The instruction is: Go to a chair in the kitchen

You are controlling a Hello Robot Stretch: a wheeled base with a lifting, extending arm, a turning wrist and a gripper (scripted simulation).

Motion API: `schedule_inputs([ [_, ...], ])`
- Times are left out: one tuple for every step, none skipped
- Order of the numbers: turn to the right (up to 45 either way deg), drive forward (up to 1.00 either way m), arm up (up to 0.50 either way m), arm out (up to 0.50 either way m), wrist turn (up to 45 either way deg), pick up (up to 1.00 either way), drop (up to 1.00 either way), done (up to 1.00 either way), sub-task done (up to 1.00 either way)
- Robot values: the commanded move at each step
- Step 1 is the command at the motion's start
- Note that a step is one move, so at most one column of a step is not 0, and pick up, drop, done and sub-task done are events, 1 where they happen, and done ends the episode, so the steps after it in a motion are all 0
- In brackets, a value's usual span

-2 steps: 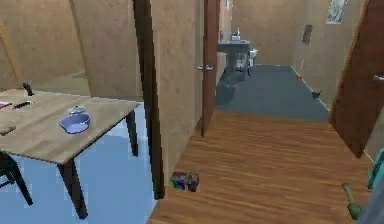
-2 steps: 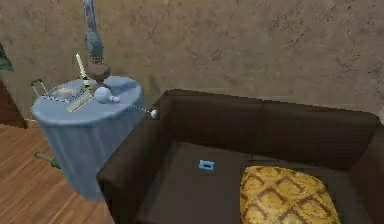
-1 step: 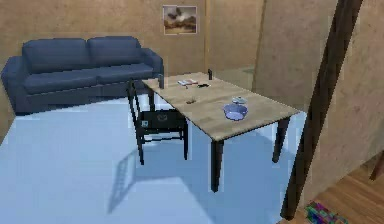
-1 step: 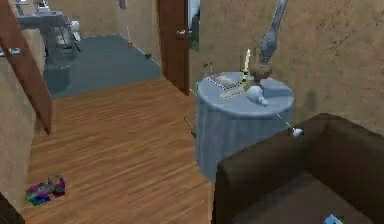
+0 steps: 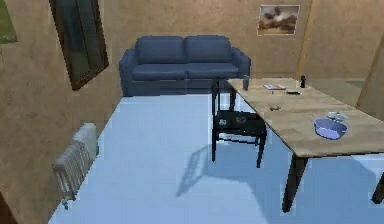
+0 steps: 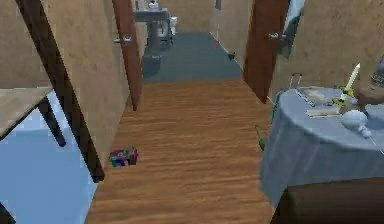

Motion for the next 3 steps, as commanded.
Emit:
schedule_inputs([
  [0.0,1.0,0.0,0.0,0.0,0.0,0.0,0.0,0.0],
  [0.0,0.5,0.0,0.0,0.0,0.0,0.0,0.0,0.0],
  [-6.0,0.0,0.0,0.0,0.0,0.0,0.0,0.0,0.0],
])
